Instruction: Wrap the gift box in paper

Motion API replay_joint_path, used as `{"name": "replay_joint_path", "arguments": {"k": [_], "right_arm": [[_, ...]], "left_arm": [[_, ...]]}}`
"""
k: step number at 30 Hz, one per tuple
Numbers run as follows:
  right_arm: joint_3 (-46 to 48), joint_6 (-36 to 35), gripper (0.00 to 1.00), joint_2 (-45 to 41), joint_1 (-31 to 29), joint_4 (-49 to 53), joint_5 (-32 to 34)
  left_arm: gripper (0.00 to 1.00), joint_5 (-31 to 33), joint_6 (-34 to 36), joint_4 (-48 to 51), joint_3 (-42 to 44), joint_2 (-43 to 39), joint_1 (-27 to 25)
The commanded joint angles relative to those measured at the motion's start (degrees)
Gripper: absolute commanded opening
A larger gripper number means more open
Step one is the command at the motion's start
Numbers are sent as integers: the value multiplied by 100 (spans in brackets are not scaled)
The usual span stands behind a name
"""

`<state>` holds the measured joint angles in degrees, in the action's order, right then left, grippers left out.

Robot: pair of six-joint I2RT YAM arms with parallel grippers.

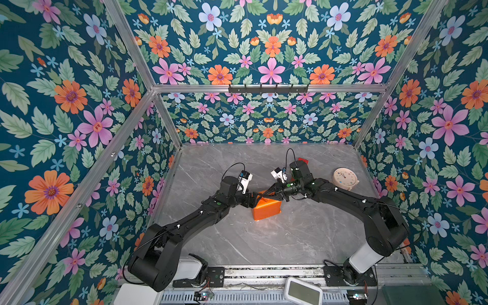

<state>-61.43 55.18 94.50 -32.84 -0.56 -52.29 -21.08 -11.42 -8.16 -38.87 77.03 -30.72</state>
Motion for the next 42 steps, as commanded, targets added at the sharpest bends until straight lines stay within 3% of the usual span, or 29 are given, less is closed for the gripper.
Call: {"name": "replay_joint_path", "arguments": {"k": [1, 26, 34, 42], "right_arm": [[83, 85, 0, -2, -32, -280, -61], [890, 631, 0, -122, -71, -929, 17], [889, 636, 0, -188, -70, -680, 95], [642, 425, 0, -239, -71, 218, 393]], "left_arm": [[85, 78, 247, 746, 38, 50, -4], [85, 78, 254, 728, 29, 84, -4], [85, 78, 254, 737, 25, 73, -4], [85, 69, 254, 735, 24, 62, -5]]}}
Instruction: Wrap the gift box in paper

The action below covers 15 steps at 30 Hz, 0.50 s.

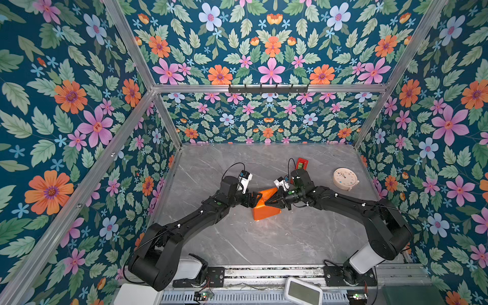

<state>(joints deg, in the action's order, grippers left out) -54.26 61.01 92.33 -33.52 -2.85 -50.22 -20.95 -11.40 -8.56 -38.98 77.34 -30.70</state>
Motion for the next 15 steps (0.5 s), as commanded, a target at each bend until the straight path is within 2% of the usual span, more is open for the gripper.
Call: {"name": "replay_joint_path", "arguments": {"k": [1, 10, 15], "right_arm": [[-99, -175, 0, -23, -3, 517, 204], [-286, -328, 0, -23, 9, 1184, 423], [-378, -344, 4, -13, 6, 1344, 425]], "left_arm": [[85, 56, 252, 775, 31, 27, -6], [85, 47, 252, 768, 34, 27, -6], [85, 48, 252, 766, 40, 20, -7]]}}
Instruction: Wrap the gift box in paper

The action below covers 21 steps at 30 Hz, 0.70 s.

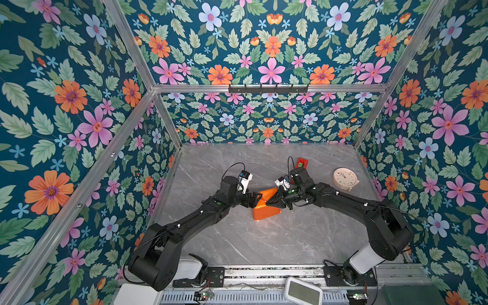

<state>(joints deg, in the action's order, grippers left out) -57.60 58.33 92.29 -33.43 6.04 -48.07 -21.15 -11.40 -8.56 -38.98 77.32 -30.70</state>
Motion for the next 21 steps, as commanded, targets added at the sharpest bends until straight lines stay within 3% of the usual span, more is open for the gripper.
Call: {"name": "replay_joint_path", "arguments": {"k": [1, 21], "right_arm": [[-71, -84, 5, -12, -2, 480, 211], [-233, -76, 14, -27, -5, 785, 145]], "left_arm": [[85, 75, 252, 768, 40, 21, -7], [85, 58, 252, 741, 49, 23, -9]]}}
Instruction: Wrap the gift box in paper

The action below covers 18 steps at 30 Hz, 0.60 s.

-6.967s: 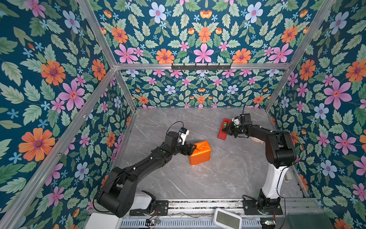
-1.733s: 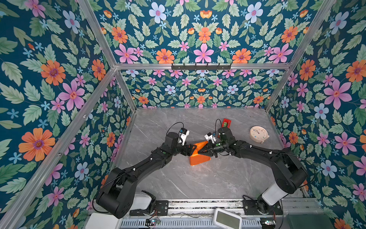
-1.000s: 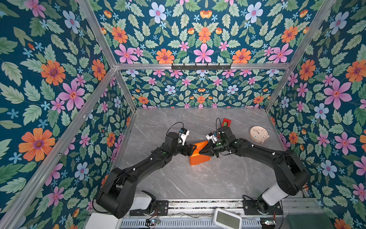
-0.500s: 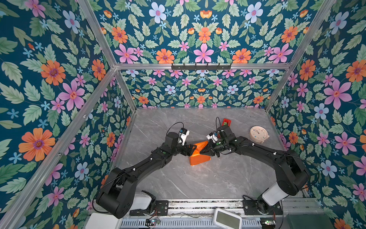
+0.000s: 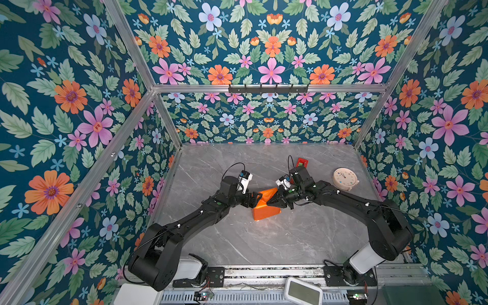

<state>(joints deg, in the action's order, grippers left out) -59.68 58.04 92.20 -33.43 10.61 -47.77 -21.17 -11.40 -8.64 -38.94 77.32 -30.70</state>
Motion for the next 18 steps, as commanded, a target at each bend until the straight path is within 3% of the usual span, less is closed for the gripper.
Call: {"name": "replay_joint_path", "arguments": {"k": [1, 10, 18], "right_arm": [[-18, -47, 15, -18, 0, 352, 125], [-87, -25, 18, 43, -4, 531, 117], [-54, 251, 9, 57, 2, 257, -125]], "left_arm": [[85, 60, 245, 750, 45, 21, -9], [85, 60, 248, 750, 53, 21, -15], [85, 60, 243, 736, 54, 41, -15]]}}
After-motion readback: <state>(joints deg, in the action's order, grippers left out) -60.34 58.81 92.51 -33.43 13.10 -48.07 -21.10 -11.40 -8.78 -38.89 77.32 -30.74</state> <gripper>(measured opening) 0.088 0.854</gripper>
